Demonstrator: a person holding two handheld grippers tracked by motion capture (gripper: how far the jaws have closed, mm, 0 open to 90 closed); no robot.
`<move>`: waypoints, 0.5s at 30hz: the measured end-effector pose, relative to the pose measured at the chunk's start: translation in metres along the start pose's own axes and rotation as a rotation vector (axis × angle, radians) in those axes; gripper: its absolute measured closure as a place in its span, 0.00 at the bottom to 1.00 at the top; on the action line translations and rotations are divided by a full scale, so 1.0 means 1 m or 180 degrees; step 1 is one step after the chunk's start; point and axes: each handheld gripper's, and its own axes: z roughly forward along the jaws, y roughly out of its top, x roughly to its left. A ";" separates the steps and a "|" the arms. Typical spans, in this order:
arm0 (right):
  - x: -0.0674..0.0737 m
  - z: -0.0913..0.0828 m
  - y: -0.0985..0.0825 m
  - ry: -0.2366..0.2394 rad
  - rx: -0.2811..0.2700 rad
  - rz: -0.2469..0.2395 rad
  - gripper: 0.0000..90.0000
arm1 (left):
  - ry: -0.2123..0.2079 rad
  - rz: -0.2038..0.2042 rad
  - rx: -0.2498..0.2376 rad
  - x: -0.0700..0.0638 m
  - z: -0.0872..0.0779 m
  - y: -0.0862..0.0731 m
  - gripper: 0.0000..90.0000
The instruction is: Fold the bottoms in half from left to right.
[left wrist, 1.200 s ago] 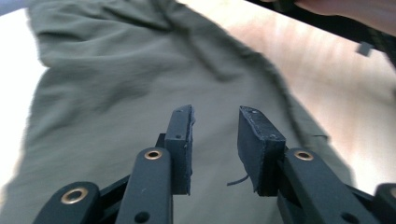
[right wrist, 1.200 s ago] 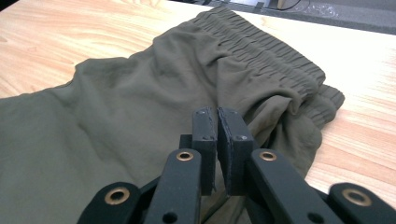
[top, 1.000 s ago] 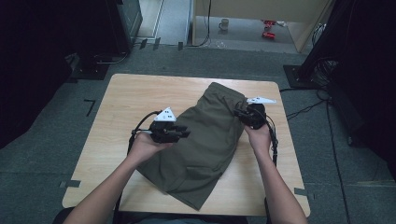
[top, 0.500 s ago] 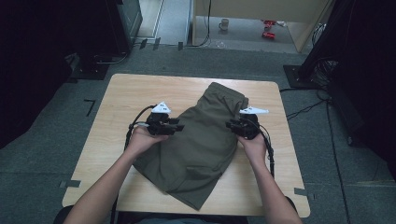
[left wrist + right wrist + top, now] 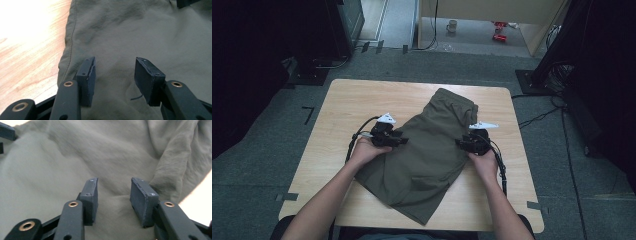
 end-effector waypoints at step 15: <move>0.005 0.012 -0.008 -0.0225 -0.0197 -0.0392 0.63 | 0.0322 0.0038 -0.0071 -0.013 -0.003 -0.014 0.61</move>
